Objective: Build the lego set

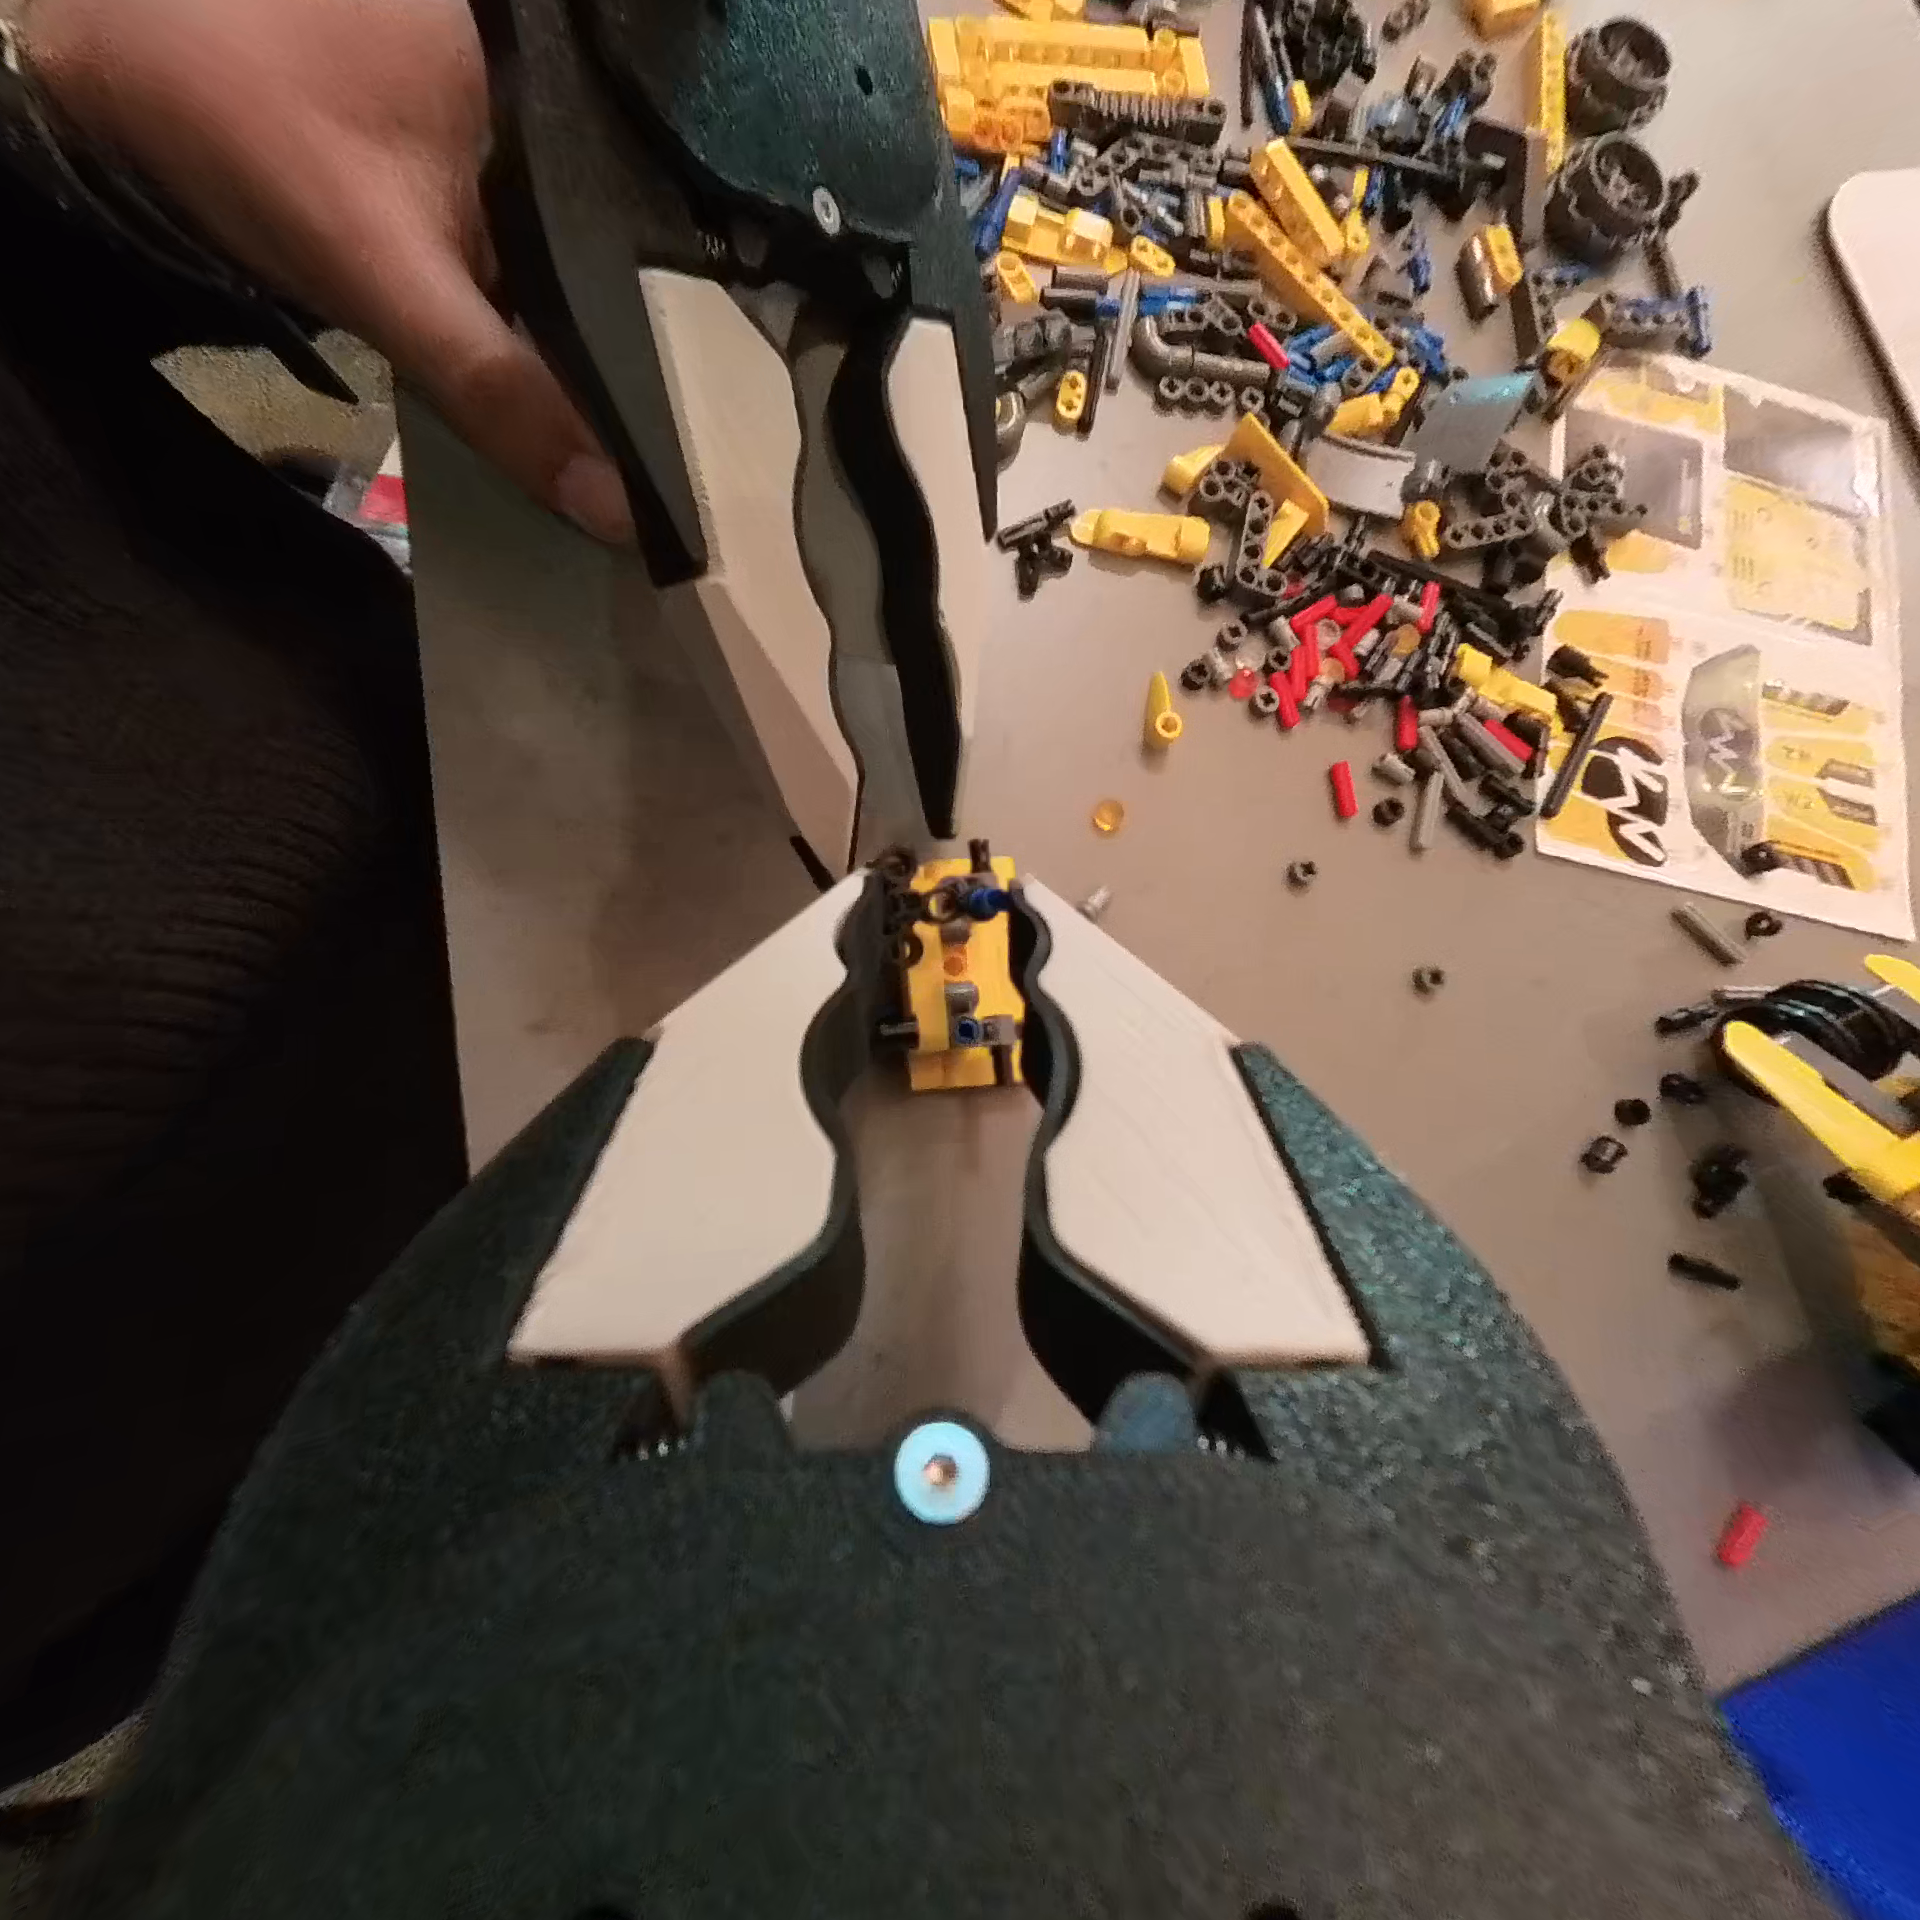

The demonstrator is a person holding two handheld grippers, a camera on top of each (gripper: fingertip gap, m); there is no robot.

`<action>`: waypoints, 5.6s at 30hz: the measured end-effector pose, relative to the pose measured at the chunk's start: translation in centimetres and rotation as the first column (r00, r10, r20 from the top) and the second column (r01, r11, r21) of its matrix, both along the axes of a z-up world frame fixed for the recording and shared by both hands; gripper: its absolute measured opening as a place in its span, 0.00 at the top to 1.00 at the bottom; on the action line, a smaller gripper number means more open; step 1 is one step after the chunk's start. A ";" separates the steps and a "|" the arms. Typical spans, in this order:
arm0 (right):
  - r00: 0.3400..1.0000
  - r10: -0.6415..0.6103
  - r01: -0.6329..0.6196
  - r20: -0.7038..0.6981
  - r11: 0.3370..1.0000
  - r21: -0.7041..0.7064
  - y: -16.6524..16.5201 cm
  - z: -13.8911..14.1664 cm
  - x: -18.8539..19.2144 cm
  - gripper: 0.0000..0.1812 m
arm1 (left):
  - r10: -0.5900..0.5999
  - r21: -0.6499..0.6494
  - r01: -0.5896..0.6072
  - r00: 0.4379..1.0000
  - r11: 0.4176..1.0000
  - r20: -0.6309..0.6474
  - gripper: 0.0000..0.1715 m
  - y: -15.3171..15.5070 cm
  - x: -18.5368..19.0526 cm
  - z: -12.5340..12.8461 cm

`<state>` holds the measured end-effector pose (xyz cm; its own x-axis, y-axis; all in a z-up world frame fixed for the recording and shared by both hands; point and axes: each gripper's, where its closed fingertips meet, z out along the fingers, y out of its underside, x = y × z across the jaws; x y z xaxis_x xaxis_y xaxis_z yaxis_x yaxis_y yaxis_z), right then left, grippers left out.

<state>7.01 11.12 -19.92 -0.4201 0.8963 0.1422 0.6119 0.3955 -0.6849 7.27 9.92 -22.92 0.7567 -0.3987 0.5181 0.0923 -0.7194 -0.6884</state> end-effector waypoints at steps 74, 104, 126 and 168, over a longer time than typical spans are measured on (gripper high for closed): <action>0.940 -0.248 0.209 0.236 0.962 0.178 -0.5 -2.5 1.1 0.82 | -0.070 -0.058 0.083 0.977 0.995 0.199 0.88 -1.3 1.4 0.7; 0.824 -0.325 0.376 0.464 0.927 -0.019 0.0 -1.8 2.6 0.93 | -0.177 0.143 0.150 0.963 0.978 0.202 0.75 -1.8 2.5 3.6; 0.806 -0.312 0.323 0.504 0.944 0.069 -0.3 -2.6 2.4 0.97 | -0.153 0.006 0.154 0.985 0.988 -0.075 0.72 -1.1 2.5 -0.5; 0.780 -0.343 0.316 0.523 0.938 0.143 -0.7 -2.0 3.6 0.96 | -0.252 -0.029 0.254 0.966 0.967 0.059 0.71 -3.2 4.1 0.0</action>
<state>10.65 10.43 -21.96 -0.1209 0.9923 0.0275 0.9721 0.1240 -0.1991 11.37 6.71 -22.93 0.6040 -0.5540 0.5730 -0.0599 -0.7484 -0.6605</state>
